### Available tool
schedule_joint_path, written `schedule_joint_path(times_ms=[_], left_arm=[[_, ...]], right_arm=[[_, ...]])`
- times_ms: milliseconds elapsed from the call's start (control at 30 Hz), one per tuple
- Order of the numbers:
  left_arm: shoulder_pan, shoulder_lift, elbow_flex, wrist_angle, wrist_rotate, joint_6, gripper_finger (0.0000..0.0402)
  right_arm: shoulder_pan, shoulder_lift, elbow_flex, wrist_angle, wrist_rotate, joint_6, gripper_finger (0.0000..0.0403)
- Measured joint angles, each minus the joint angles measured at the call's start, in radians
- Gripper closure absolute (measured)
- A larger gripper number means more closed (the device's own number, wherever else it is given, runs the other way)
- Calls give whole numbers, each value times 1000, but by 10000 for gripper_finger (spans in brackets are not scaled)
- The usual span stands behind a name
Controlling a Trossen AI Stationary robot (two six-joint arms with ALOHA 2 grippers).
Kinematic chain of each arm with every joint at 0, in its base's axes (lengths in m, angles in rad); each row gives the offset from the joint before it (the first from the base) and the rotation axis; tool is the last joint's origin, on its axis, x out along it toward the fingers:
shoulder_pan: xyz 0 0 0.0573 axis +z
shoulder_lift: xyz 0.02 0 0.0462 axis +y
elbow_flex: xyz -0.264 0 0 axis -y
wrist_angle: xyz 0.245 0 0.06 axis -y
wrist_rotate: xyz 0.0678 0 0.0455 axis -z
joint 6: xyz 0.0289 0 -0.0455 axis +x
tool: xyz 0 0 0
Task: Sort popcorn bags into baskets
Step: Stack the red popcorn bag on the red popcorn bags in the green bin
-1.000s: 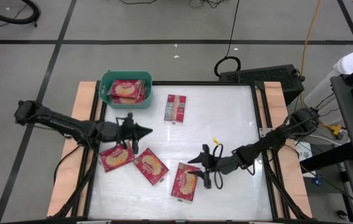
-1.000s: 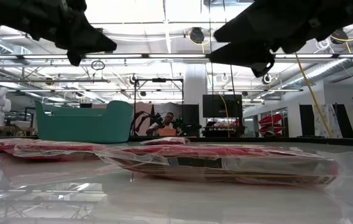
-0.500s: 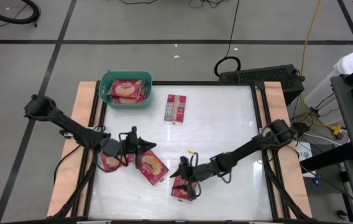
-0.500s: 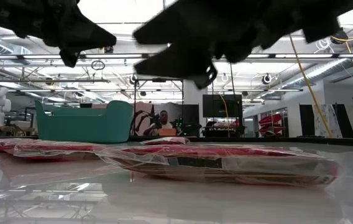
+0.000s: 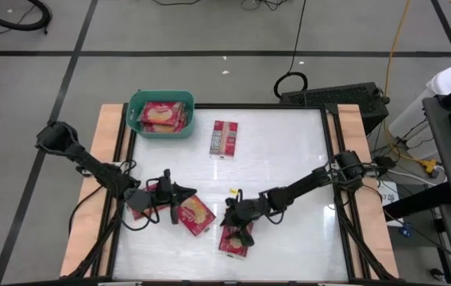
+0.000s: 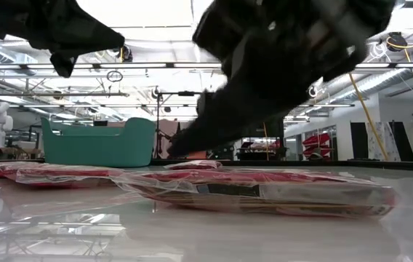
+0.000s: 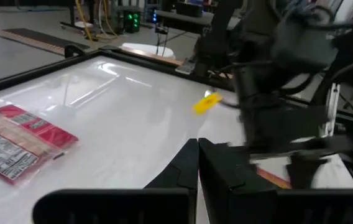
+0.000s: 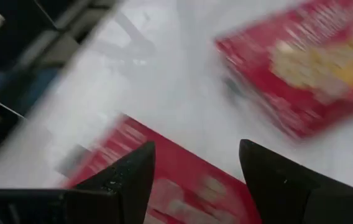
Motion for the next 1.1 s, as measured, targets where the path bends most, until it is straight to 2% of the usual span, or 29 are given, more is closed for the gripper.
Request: schedule_joint_path(times_ms=[367,667,867,1100], left_arm=[[-5,0,1,-1,-12,-49,385],[-5,0,1,-4,-12,-48,385],[-4,0,2,-32,-12,-49,385],[15,0,2,-49,-12,-45,385]], right_arm=[[-138,-49,-1,-270,-158,-222,176],[-183,-67,1,-442,-163,-340,176],[-210,-137,0,-668,-113,-303,177],[-203,-276,-4,-946,-65,-235,177]])
